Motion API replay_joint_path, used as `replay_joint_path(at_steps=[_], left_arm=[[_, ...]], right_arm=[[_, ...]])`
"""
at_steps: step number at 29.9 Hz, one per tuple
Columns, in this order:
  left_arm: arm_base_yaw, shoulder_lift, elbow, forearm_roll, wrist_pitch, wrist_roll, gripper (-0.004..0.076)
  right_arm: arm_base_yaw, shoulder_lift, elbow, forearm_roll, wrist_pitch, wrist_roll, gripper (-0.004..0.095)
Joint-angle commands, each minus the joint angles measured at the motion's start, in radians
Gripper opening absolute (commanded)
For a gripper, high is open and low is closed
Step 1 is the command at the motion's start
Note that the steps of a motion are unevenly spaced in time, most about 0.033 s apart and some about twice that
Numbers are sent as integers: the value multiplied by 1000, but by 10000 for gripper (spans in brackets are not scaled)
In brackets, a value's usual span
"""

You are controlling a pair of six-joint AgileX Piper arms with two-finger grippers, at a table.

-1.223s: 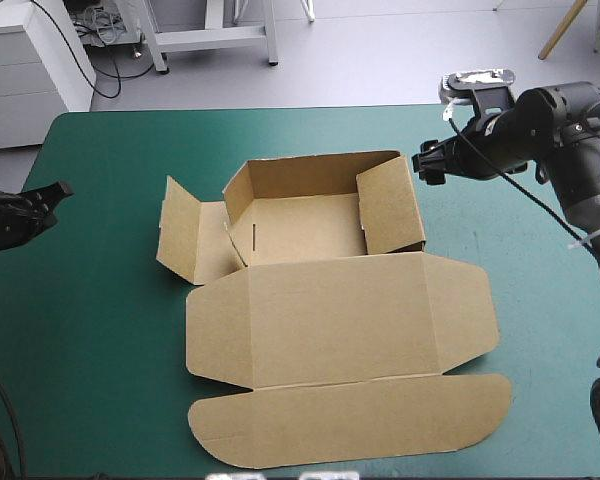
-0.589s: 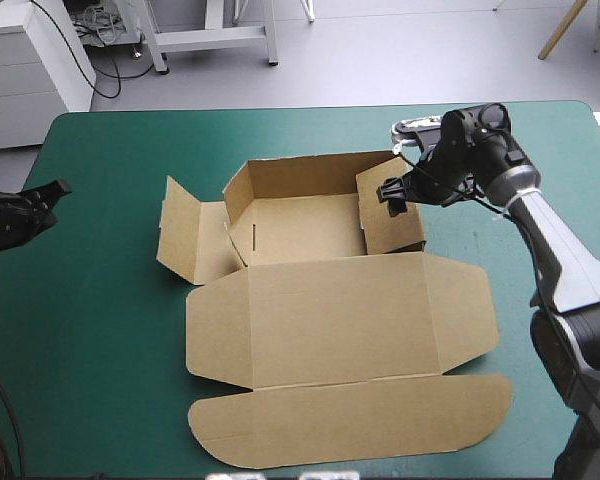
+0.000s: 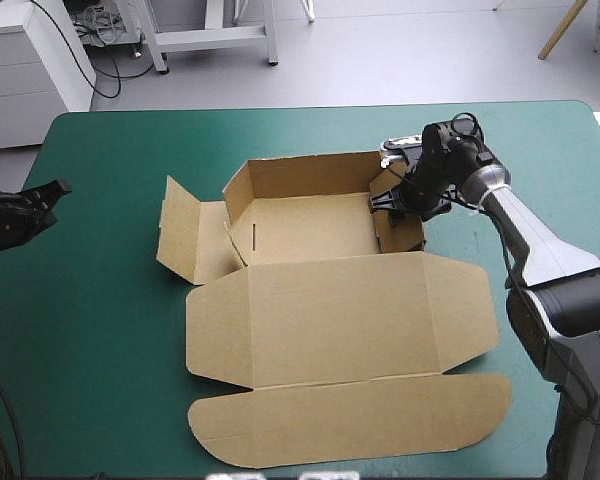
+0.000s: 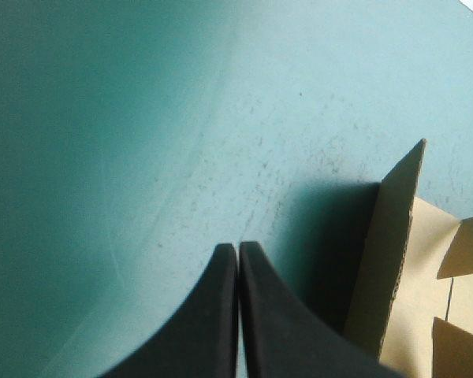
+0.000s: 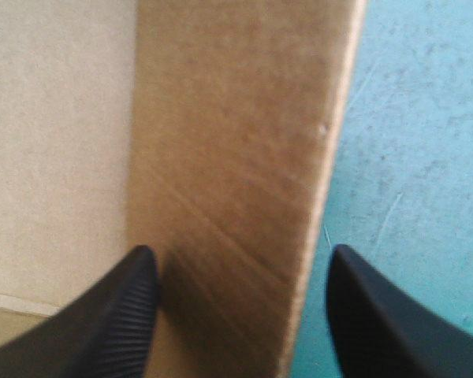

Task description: Fold the box

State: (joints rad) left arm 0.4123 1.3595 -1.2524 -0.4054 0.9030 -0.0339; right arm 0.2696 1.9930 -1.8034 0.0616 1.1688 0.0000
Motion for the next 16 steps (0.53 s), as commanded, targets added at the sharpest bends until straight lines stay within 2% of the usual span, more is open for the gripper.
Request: replay_joint_path(at_steps=[1, 2, 10, 16], left_arm=[[4, -38, -27, -26, -43, -10, -10], [4, -38, -27, -25, -43, -10, -10], [4, -38, -27, 9, -53, -7, -10], [4, -38, -27, 29, -53, 125, -10]], right_arm=[[-6, -53, -54, -3, -4, -36, 43], [-6, -53, -63, -3, -4, -38, -8], [-6, -73, -145, 18, 36, -43, 0], [-6, -201, -151, 47, 36, -59, -3]])
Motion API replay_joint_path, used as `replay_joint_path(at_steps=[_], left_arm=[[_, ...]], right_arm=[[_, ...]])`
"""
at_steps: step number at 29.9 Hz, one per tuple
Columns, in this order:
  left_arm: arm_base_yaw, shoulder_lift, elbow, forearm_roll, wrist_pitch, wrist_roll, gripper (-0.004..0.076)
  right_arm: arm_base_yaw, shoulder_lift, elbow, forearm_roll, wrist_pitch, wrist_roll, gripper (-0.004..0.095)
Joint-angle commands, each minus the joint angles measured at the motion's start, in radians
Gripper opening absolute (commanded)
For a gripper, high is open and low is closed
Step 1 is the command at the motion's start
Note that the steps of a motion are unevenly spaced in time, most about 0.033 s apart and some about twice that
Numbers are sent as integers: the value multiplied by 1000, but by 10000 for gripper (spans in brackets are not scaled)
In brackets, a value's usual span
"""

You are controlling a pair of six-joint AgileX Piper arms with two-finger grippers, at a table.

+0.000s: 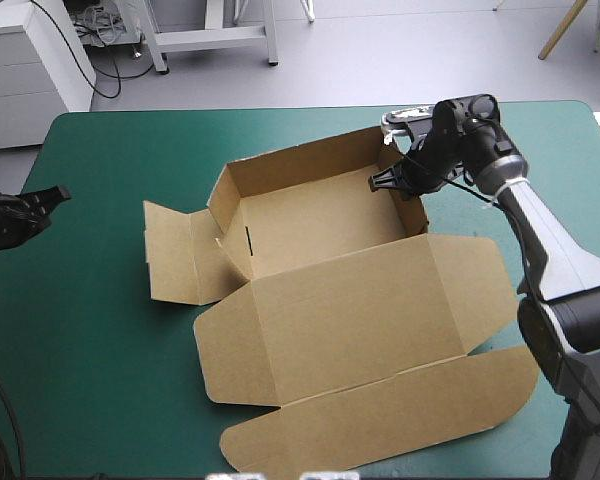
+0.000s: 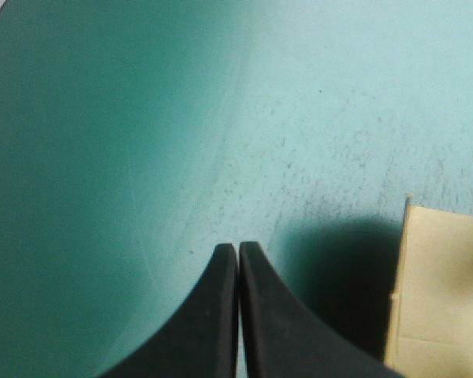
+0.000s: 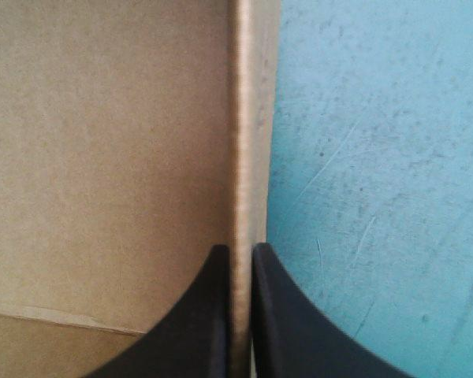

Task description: Fold the box

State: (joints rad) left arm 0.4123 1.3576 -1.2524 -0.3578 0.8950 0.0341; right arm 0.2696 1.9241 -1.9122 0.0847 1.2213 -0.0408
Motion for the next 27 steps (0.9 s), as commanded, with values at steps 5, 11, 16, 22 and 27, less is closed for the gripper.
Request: replay_joint_path(at_steps=[5, 11, 16, 22, 27], left_arm=[[4, -36, -27, -48, -55, 154, -10], [4, -36, -27, -44, -85, 228, -10], [4, -36, -27, -45, -110, 240, 56], [4, -34, -27, -45, -106, 274, 440], [4, -34, -9, -156, -99, 283, 605]], right_arm=[[-52, -259, -43, 68, -17, -37, -19], [-119, -358, -43, 278, -17, -128, -19], [-135, -385, -43, 373, -19, -184, -19], [-135, -382, -43, 389, -20, -199, -19], [-135, -382, -43, 466, -43, -239, -19]])
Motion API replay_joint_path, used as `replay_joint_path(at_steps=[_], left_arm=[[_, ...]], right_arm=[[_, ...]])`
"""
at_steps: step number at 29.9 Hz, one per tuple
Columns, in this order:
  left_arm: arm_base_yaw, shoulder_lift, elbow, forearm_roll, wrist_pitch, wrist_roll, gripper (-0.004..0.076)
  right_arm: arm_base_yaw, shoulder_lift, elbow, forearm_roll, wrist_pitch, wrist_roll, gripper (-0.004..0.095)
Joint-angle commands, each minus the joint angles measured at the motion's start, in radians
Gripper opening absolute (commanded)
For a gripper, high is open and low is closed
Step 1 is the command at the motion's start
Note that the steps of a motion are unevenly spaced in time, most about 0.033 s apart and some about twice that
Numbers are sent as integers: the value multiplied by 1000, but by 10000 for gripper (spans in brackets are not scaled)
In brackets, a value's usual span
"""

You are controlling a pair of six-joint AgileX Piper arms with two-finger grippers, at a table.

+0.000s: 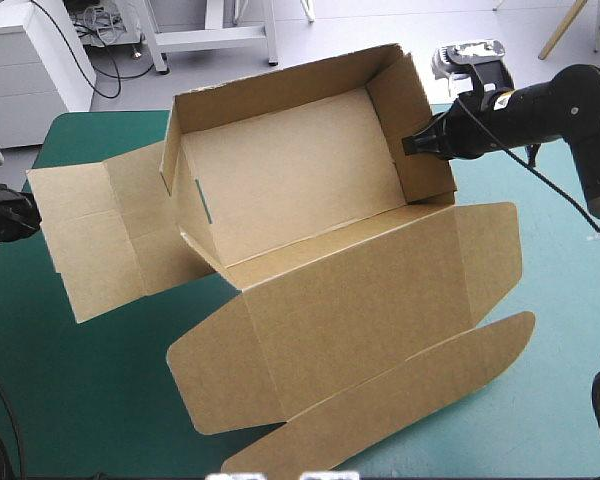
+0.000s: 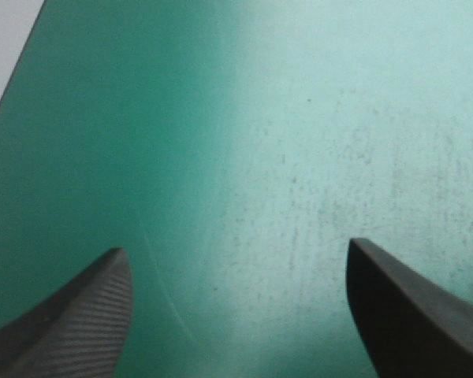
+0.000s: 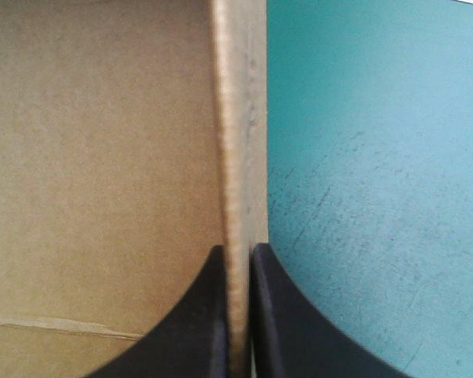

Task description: Fold the box

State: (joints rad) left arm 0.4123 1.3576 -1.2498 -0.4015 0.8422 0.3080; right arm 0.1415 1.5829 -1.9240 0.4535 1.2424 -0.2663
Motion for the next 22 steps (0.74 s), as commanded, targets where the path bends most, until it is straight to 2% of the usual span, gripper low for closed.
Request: replay_joint_path(at_steps=[1, 5, 8, 11, 20, 22], left_arm=[[4, -34, 0, -160, -57, 45, 604], [2, -34, 86, -491, -70, 291, 601], [2, -34, 171, -703, -9, 497, 598], [2, -34, 238, -886, 71, 641, 598], [-2, -34, 254, -1163, 462, 826, 598], [-24, -43, 254, -1187, 460, 815, 598]], right_arm=[[-6, -40, -31, 109, -72, -20, -19], [-6, -40, -31, 115, -98, -21, -19], [-6, -40, -31, 115, -120, -21, -19], [-6, -38, -31, 115, -123, -21, -19], [-6, 21, -27, 64, -130, -42, -19], [-6, 29, -27, 52, -130, -37, -17]])
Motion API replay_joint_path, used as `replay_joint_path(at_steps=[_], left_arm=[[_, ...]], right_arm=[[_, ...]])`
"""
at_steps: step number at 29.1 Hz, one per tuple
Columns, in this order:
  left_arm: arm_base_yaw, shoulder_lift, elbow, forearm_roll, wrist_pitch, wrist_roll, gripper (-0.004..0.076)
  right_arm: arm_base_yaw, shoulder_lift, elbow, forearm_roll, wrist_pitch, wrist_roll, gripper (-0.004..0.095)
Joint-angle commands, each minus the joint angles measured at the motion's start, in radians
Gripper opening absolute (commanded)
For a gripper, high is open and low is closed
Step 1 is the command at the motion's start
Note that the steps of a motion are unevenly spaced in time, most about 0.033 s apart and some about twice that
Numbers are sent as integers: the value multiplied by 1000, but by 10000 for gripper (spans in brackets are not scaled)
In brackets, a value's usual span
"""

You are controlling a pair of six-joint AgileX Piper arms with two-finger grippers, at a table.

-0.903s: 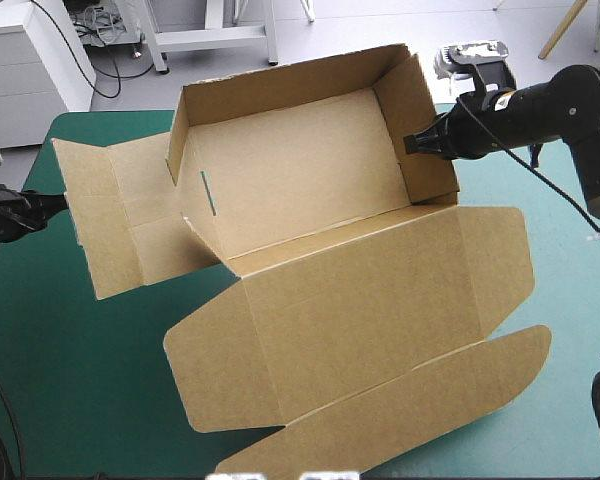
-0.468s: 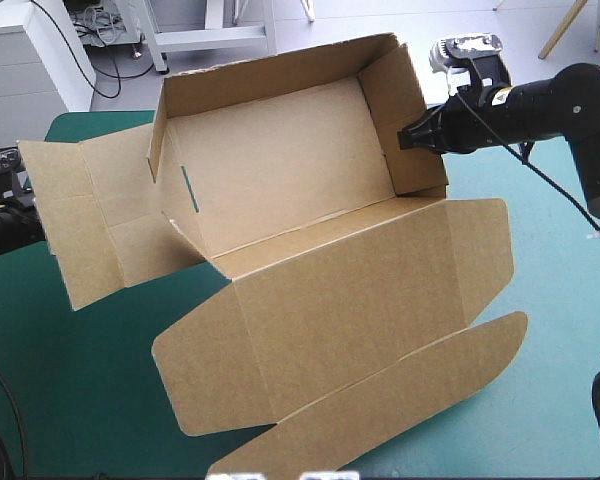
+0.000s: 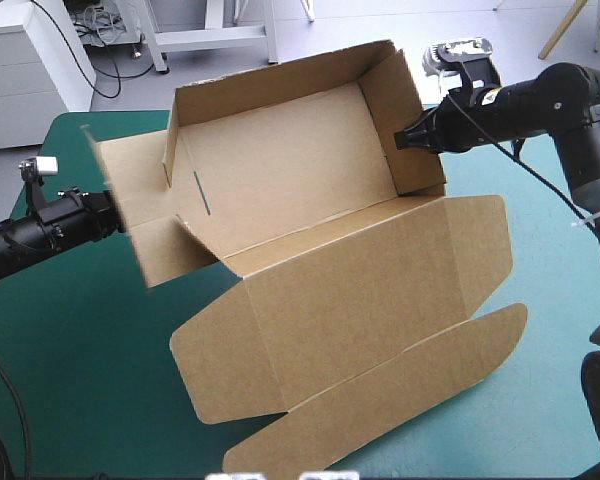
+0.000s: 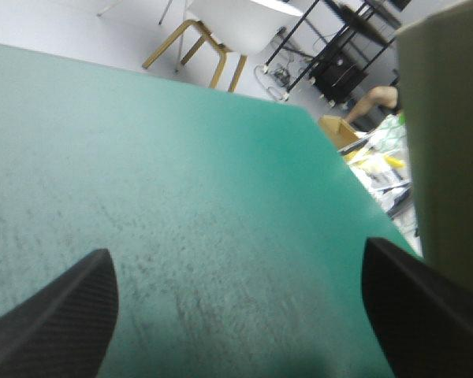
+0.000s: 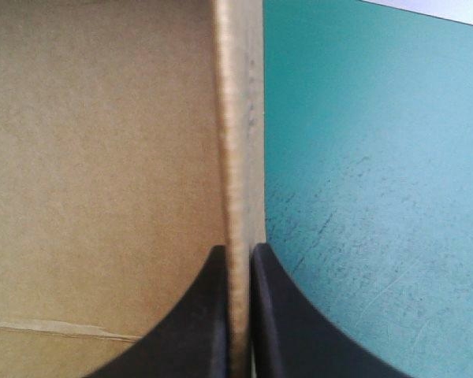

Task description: Fold the box

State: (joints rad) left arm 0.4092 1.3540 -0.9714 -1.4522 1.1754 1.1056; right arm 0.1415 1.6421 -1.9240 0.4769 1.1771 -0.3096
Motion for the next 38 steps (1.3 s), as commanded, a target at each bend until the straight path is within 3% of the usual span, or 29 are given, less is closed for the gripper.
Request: replay_joint_path(at_steps=[1, 12, 21, 29, 35, 37, 38], left_arm=[[-35, -42, -24, -139, 127, 17, 598], [-253, -42, -52, -236, 127, 28, 598], [-350, -42, -98, -232, 105, 25, 598], [-405, -42, -100, -79, -68, -74, 596], [-504, -42, -187, 142, -267, -281, 554], [-549, -42, -236, 281, -360, -393, 542], [-597, -42, -277, 422, -431, -527, 535]], right_arm=[[-6, -30, -23, 20, -68, 13, -15], [-6, -30, 39, -134, -124, 80, -15], [-6, -30, 40, -139, -141, 90, -15], [36, -58, 40, -198, -173, 134, 1], [179, -73, 40, -447, -202, 286, 1], [231, -73, 40, -528, -207, 344, 1], [278, -73, 40, -591, -216, 388, 1]])
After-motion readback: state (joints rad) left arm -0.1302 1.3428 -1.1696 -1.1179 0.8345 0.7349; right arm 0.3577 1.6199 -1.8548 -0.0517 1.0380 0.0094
